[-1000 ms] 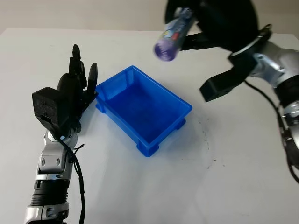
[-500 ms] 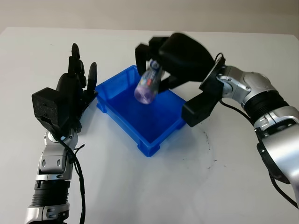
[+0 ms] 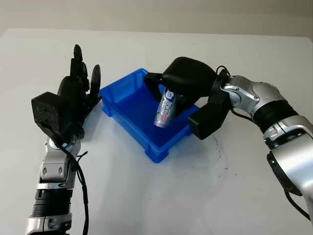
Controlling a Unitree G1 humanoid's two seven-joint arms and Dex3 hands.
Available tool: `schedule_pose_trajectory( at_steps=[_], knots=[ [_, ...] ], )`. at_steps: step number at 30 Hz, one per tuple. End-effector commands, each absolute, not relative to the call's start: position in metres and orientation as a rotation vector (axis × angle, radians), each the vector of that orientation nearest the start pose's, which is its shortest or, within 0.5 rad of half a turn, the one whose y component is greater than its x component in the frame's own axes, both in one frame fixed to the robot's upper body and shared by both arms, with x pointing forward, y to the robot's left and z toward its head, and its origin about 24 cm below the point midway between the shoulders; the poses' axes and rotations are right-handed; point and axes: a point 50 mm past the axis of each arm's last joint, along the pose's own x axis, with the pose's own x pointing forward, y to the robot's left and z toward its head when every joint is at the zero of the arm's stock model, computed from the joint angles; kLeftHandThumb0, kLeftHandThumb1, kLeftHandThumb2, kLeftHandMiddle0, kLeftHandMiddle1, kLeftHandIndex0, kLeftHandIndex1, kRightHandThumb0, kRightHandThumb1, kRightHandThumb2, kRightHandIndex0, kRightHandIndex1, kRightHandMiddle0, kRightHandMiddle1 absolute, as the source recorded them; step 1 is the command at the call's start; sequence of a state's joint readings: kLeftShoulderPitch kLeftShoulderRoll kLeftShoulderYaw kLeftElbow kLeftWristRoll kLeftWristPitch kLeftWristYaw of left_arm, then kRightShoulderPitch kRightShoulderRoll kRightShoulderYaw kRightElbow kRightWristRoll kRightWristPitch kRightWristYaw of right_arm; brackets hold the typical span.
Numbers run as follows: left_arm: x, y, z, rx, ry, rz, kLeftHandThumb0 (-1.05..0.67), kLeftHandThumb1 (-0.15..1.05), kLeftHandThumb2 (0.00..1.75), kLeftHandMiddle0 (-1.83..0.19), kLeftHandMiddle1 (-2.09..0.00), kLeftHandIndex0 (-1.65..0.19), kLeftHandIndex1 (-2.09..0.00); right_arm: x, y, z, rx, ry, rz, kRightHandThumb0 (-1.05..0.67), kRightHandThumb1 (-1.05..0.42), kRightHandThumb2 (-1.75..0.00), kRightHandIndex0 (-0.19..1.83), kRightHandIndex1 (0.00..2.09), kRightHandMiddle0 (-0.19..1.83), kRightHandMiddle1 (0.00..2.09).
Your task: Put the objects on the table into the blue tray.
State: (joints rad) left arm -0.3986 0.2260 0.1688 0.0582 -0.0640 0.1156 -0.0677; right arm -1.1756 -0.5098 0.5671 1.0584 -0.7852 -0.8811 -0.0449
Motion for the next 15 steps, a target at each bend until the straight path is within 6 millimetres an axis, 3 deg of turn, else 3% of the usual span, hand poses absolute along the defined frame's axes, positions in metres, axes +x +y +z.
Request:
schedule_pose_trajectory(
  at_steps=[1,4,7,12,15],
  knots=[
    [0.32,0.203,0.141,0.13,-0.239,0.035,-0.79,1.05,0.61,0.19,0.0,0.19,0.0,0.381,-0.123,0.192,-1.495,-0.744,0.724,-0.51,-1.05,-0.13,0.39,2.09,0.32,2.09],
    [0.32,0.203,0.141,0.134,-0.239,0.037,-0.8,1.05,0.61,0.19,0.0,0.19,0.0,0.379,-0.121,0.197,-1.433,-0.772,0.723,-0.5,-1.05,-0.11,0.24,1.98,0.17,2.02],
    [0.321,0.202,0.141,0.143,-0.239,0.035,-0.81,1.05,0.61,0.19,0.0,0.19,0.0,0.375,-0.117,0.203,-1.397,-0.826,0.735,-0.48,-1.05,-0.09,0.16,1.65,0.07,1.69],
    [0.321,0.201,0.142,0.138,-0.238,0.037,-0.8,1.05,0.62,0.19,0.0,0.19,0.0,0.37,-0.113,0.212,-1.405,-0.901,0.758,-0.55,-1.04,-0.06,0.11,0.41,0.01,0.58],
    [0.321,0.201,0.141,0.133,-0.239,0.04,-0.81,1.05,0.61,0.19,0.0,0.19,0.0,0.368,-0.112,0.217,-1.407,-0.939,0.766,-0.63,-1.03,-0.06,-0.05,0.1,-0.11,0.29]
  ],
)
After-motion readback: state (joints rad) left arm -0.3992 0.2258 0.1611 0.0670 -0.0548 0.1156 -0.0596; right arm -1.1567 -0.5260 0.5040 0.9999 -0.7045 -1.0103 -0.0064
